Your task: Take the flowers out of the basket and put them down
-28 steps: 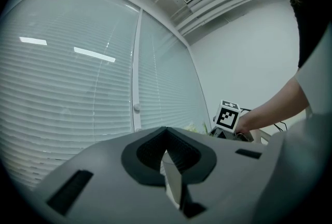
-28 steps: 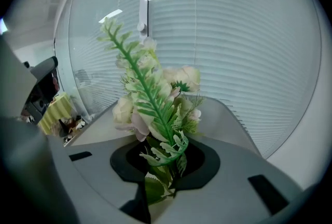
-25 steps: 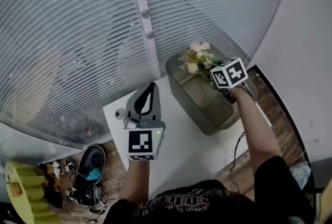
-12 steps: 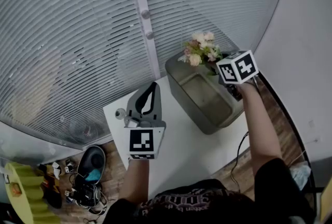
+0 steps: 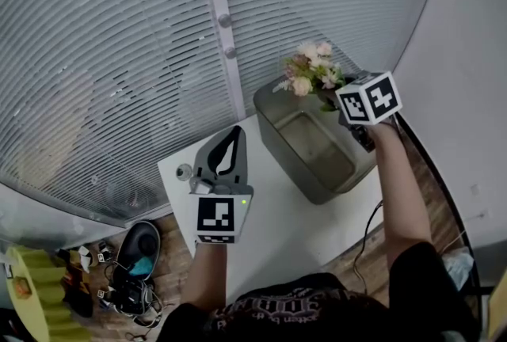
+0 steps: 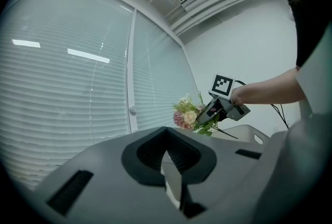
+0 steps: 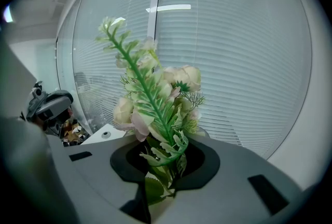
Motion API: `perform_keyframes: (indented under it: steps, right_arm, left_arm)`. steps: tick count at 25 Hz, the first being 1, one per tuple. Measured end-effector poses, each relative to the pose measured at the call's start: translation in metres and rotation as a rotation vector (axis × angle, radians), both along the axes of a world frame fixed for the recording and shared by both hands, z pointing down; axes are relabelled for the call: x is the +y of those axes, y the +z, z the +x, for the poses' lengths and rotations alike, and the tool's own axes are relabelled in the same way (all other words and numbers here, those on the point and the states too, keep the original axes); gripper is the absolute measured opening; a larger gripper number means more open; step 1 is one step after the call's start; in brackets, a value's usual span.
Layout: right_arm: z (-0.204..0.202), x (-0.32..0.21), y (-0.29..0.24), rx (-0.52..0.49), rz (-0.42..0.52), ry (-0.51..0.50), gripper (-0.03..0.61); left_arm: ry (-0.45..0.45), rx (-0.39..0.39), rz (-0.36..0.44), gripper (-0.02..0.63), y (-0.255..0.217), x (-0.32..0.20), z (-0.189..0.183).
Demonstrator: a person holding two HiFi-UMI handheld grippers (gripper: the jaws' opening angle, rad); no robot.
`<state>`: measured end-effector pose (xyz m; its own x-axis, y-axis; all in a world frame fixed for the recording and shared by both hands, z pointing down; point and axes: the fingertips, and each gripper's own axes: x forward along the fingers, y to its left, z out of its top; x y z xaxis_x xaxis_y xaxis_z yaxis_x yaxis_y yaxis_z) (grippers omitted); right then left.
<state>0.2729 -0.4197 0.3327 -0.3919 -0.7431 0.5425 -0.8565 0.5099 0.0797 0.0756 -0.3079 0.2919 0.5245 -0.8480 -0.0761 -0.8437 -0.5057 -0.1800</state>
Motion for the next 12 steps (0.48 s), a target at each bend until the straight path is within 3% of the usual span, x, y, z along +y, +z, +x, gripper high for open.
perform_keyframes:
  steps: [4,8,12]
  right_arm:
    - [-0.001,0.002,-0.002,0.002,0.001,0.000,0.104]
    - [-0.003,0.003,-0.006,0.007,0.001,-0.001,0.104]
    - [-0.009,0.005,-0.010,0.009,0.003,-0.007,0.104]
  left_arm:
    - [-0.010,-0.005,0.015,-0.002,-0.003,0.003,-0.003]
    - [0.005,0.040,0.029,-0.002,-0.011,0.007,-0.004]
    - [0.000,0.017,0.037,-0.002,-0.010,0.009,-0.008]
